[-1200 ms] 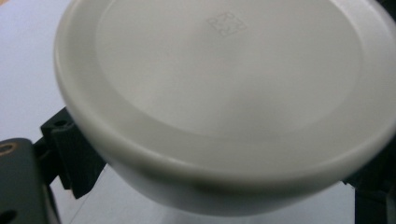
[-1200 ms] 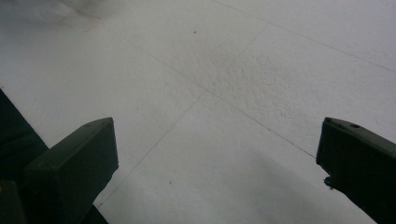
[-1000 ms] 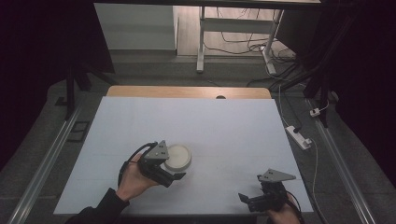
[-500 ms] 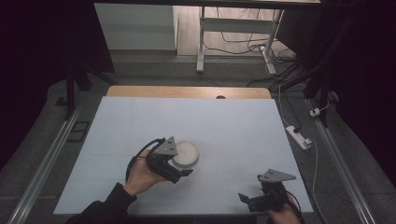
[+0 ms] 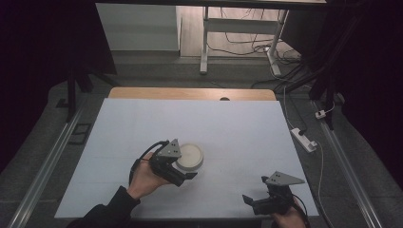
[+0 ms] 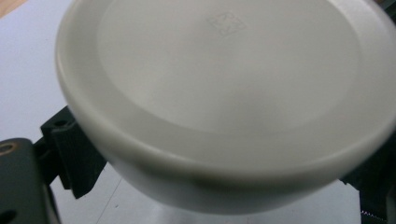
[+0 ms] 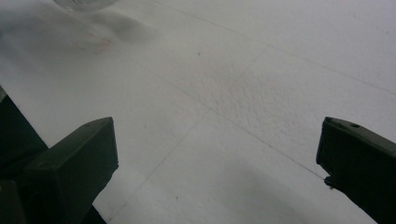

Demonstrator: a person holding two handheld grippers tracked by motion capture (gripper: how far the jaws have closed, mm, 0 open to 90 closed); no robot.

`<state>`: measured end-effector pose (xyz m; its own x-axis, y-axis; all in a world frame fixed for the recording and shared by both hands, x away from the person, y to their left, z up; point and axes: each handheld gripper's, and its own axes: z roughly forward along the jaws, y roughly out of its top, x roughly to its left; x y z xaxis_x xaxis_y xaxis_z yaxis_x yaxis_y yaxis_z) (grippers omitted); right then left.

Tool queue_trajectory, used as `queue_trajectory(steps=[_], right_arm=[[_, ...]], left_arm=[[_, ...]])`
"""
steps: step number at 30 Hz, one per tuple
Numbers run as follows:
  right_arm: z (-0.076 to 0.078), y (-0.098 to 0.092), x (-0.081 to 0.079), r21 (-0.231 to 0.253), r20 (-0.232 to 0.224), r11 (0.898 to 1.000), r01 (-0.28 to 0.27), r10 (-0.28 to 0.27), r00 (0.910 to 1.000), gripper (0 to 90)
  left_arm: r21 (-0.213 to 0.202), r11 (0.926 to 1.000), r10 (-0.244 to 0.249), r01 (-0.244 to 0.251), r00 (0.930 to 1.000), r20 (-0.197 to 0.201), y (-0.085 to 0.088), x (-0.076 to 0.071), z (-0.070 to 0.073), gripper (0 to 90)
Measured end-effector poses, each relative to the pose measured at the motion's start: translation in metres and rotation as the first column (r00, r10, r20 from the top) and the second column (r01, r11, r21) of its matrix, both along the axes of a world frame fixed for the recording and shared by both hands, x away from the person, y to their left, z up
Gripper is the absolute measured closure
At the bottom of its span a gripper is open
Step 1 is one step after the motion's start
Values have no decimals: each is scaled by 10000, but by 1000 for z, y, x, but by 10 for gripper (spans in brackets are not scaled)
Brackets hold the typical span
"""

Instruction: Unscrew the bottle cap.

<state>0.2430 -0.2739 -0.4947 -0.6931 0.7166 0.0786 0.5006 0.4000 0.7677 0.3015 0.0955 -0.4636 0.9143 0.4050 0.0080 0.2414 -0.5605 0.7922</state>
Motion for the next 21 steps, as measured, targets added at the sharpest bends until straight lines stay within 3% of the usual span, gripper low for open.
queue_trajectory(steps=[10, 21], right_arm=[[12, 9, -1, 347, 413, 9989, -302, 287, 9987, 0], [22, 32, 0, 703, 749, 9907, -1163, 1110, 9910, 0]], left_arm=[[-36, 10000, 44, -44, 10000, 0, 0, 0, -2, 75], [-103, 9999, -49, 50, 10000, 57, -1, -1, -1, 74]])
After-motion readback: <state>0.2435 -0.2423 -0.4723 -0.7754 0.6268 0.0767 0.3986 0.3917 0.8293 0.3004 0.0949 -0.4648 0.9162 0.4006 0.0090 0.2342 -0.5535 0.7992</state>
